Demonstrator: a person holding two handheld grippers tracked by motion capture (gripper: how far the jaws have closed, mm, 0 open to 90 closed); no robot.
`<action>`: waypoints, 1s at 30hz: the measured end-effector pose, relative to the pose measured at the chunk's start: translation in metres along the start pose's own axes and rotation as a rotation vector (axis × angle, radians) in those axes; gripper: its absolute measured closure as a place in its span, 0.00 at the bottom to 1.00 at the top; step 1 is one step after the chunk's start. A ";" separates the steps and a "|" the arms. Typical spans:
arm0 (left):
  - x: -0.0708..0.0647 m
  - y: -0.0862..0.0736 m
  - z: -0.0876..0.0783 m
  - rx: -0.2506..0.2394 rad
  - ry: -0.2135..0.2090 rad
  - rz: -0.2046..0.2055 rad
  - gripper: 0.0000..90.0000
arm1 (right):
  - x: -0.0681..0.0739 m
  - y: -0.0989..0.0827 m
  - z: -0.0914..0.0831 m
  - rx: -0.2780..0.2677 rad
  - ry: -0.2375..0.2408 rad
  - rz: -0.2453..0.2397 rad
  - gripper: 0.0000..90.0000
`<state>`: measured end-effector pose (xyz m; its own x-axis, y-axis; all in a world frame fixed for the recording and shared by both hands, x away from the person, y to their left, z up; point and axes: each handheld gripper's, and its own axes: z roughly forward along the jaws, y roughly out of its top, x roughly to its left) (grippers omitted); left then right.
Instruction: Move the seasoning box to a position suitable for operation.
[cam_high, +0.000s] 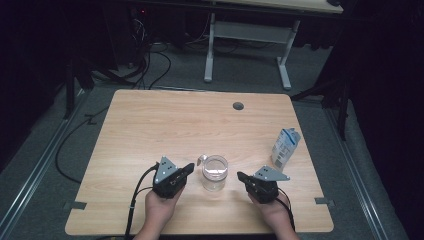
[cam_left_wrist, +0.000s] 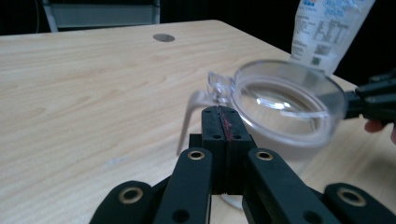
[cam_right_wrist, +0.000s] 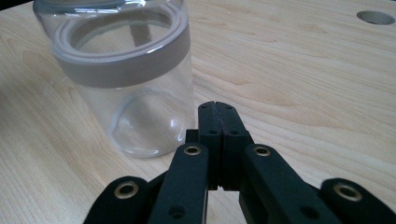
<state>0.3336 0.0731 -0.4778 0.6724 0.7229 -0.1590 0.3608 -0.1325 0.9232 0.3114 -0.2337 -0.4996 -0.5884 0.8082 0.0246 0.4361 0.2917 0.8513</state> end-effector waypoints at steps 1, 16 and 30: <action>0.000 0.000 0.000 0.000 0.000 0.000 1.00 | 0.000 0.000 0.000 0.000 0.000 0.000 1.00; -0.003 0.026 0.028 -0.001 0.026 0.035 1.00 | -0.001 0.016 0.004 -0.038 -0.001 -0.021 0.98; -0.004 0.028 0.034 0.015 0.036 0.047 1.00 | 0.006 0.017 0.002 -0.039 0.031 -0.044 0.97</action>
<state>0.3630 0.0437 -0.4629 0.6652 0.7396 -0.1024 0.3394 -0.1773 0.9238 0.3166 -0.2225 -0.4864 -0.6273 0.7788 0.0023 0.3832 0.3060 0.8715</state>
